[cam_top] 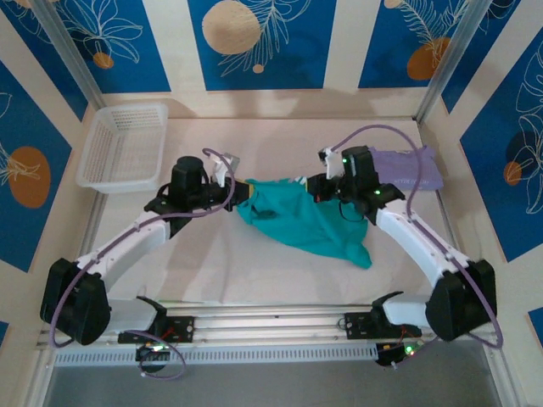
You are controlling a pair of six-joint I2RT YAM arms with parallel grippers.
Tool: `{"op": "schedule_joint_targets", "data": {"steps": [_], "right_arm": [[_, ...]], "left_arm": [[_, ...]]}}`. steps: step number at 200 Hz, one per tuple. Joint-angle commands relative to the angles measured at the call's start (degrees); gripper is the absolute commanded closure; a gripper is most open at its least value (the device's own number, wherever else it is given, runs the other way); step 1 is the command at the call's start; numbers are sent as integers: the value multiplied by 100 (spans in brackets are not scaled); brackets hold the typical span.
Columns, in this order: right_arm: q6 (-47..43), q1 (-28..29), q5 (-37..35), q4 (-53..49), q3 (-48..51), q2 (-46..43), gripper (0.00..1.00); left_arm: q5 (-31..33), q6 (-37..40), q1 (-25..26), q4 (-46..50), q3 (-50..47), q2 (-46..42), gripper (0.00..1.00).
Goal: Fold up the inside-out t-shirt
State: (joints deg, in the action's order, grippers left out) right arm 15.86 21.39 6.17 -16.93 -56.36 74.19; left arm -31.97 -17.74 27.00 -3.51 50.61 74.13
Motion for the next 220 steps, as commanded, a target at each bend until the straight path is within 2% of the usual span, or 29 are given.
{"op": "schedule_joint_targets", "data": {"steps": [1,12,23,49,80,97,122,138,156,169,180,188,189,212,220], "right_arm": [[173,94,135,384,34,447,96],[166,98,62,282,-25,589,91],[79,112,-136,130,-68,605,82],[-181,255,-507,339,406,40,62],[-516,729,-529,1148,1423,-887,51],[-719,1113,-378,1719,1846,-1098,45],[-845,1655,-481,2472,1954,-688,39],[-843,1754,-675,2670,1689,-161,34],[-934,1790,-622,3137,1508,363,32],[-959,1797,-481,3344,1309,744,34],[-949,1786,-379,3507,1168,1053,40],[-907,1762,-328,3619,1113,1171,51],[-902,1752,-306,3638,1099,1184,55],[-769,1520,279,3532,1056,998,96],[-656,1386,718,3438,1064,885,100]], "left_arm": [[-410,-142,-33,-83,-158,63,100],[-449,-149,-29,-42,-152,46,100],[-502,-186,-30,-19,-139,16,100],[-603,-414,-33,-19,-134,-34,100],[-704,-627,-29,-59,-139,-43,100],[-748,-702,-31,-97,-131,-41,100],[-804,-770,-29,-133,-96,-74,100],[-854,-781,-33,-150,-102,-92,100],[-873,-798,-29,-124,-97,-124,100],[-882,-802,-27,-92,-83,-146,100],[-875,-802,-31,-52,-61,-167,100],[-815,-775,-29,-4,-40,-184,100],[-809,-771,-29,7,-37,-186,100],[-351,-633,-51,299,49,-239,100],[18,-561,-59,444,95,-271,100]]}}
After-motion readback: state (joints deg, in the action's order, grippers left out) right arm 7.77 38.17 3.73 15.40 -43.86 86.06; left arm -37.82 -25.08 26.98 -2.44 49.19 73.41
